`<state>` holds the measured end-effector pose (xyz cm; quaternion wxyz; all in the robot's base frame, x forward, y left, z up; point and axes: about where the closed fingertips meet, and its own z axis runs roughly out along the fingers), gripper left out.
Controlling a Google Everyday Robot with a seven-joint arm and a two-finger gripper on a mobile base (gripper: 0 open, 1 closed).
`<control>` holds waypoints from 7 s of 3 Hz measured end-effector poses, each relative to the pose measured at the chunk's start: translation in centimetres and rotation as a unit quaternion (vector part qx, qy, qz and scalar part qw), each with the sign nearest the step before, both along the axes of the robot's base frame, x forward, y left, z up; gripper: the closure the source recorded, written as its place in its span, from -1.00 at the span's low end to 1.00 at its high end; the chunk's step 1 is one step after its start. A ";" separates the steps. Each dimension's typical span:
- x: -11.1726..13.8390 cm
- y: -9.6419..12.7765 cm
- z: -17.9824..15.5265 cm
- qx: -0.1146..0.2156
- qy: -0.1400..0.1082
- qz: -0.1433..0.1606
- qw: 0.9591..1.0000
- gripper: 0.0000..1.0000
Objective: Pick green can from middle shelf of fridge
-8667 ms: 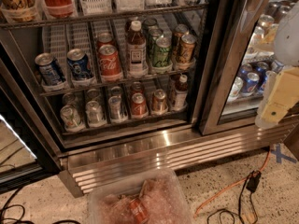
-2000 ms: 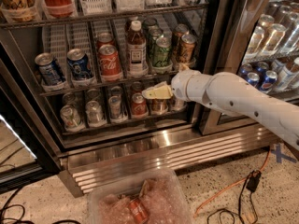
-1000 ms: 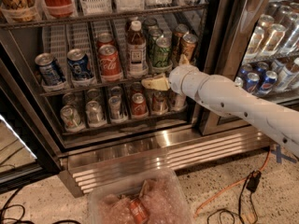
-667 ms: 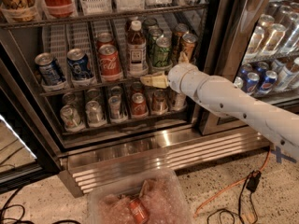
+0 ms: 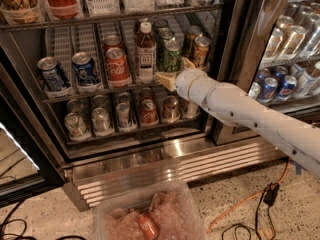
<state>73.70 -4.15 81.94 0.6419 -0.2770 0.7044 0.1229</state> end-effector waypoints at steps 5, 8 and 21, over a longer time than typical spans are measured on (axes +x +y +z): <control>1.7 -2.6 0.9 0.015 -0.023 -0.064 0.998 -0.36; 2.2 -4.6 2.2 0.032 -0.053 -0.120 0.991 -0.08; 0.1 0.8 3.7 -0.053 -0.062 0.017 0.997 1.00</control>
Offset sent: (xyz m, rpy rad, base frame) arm 0.0146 -0.0011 -0.0137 0.0377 0.0089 -0.0777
